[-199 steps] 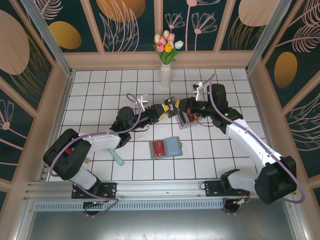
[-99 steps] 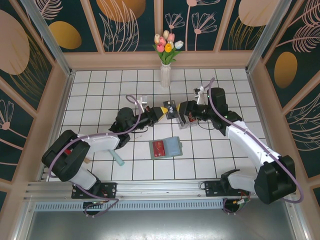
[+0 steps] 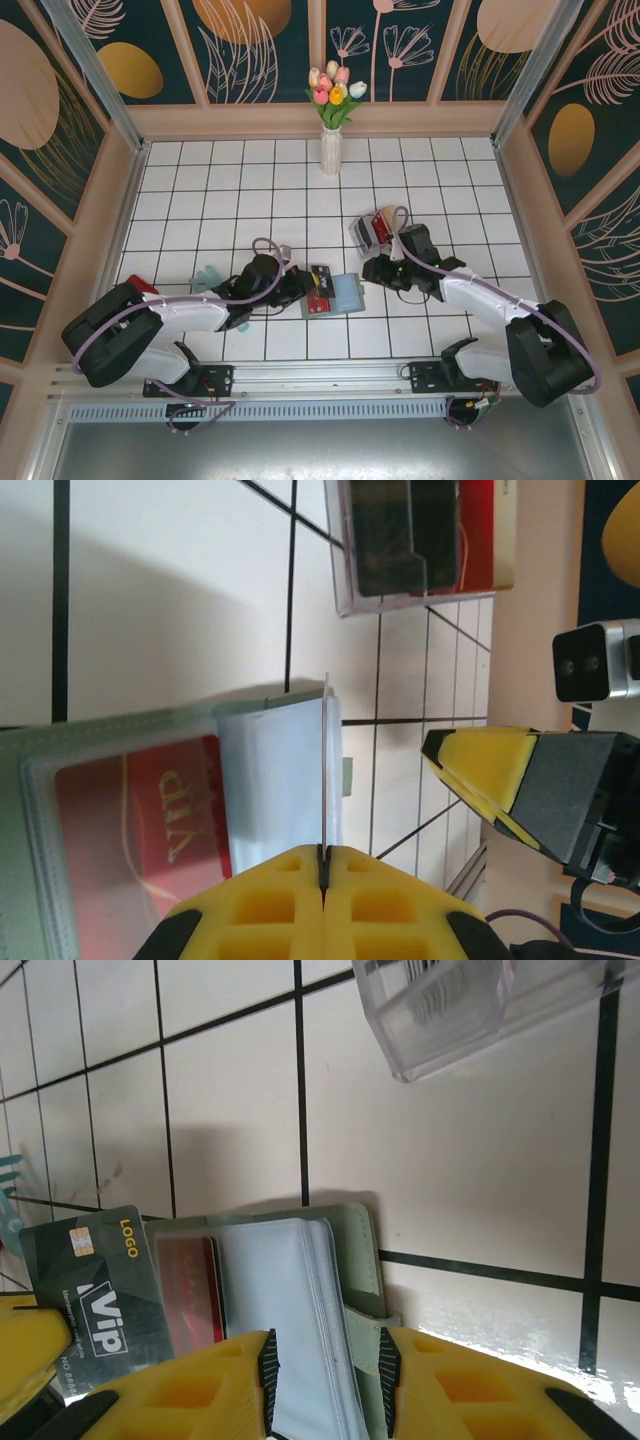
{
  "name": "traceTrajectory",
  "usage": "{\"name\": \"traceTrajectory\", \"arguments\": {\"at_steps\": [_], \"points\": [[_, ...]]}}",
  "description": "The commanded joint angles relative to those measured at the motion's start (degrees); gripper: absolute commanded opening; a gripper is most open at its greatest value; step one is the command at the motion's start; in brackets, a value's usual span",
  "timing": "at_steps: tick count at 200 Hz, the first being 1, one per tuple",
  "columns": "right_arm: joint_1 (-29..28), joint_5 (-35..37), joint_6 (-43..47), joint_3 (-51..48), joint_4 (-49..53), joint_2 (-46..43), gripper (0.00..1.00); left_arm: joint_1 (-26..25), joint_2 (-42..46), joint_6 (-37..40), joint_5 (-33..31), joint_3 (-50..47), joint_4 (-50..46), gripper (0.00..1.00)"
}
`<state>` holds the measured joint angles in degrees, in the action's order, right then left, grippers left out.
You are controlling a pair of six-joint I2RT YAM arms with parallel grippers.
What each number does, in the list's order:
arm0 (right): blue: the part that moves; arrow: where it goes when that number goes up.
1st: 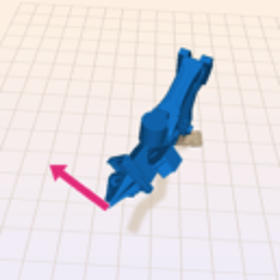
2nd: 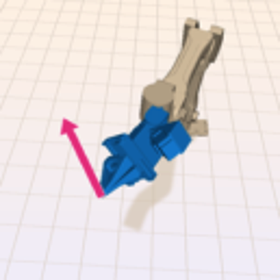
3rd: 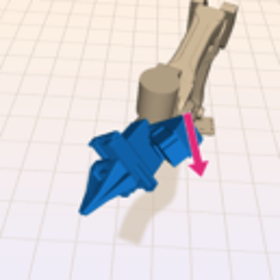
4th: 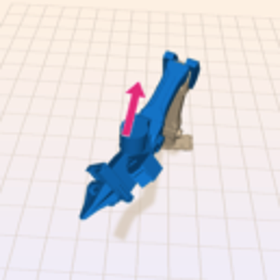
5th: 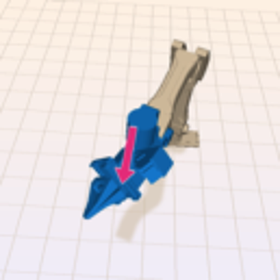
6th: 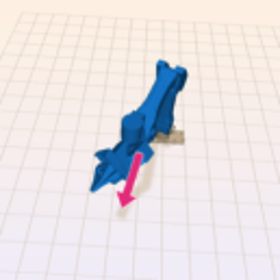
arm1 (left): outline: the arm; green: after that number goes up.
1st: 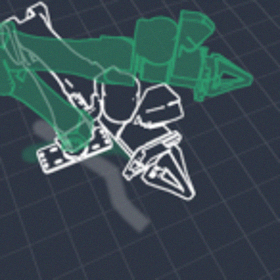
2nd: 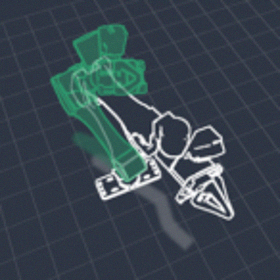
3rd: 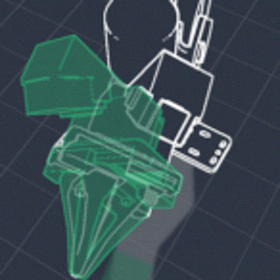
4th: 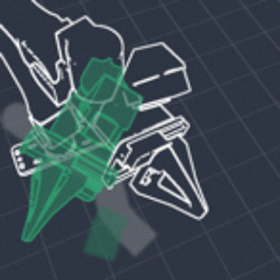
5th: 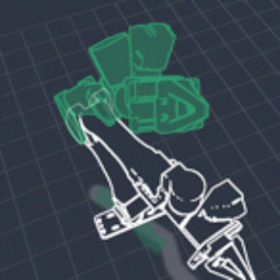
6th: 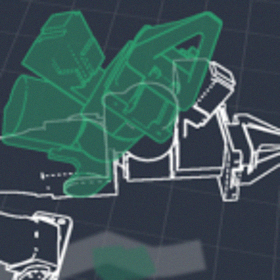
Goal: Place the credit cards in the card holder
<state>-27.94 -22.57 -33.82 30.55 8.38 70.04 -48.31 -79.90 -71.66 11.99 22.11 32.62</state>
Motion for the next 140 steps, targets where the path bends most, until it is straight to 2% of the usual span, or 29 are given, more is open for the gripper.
{"name": "traceTrajectory", "arguments": {"at_steps": [1,80,140], "points": [[-1.54,1.65,-1.57,-1.77,-5.21,1.20,0.35,-1.48,-0.89,-1.76,-4.26,-1.50,3.23,0.00],[-2.73,2.50,-1.42,-3.17,-9.23,5.78,0.35,-5.15,-3.50,-0.50,-9.07,0.39,0.10,0.00],[-3.08,0.92,-1.85,-5.28,-12.38,8.76,0.30,-6.83,-9.75,-0.87,-7.31,3.26,2.35,0.00]]}}
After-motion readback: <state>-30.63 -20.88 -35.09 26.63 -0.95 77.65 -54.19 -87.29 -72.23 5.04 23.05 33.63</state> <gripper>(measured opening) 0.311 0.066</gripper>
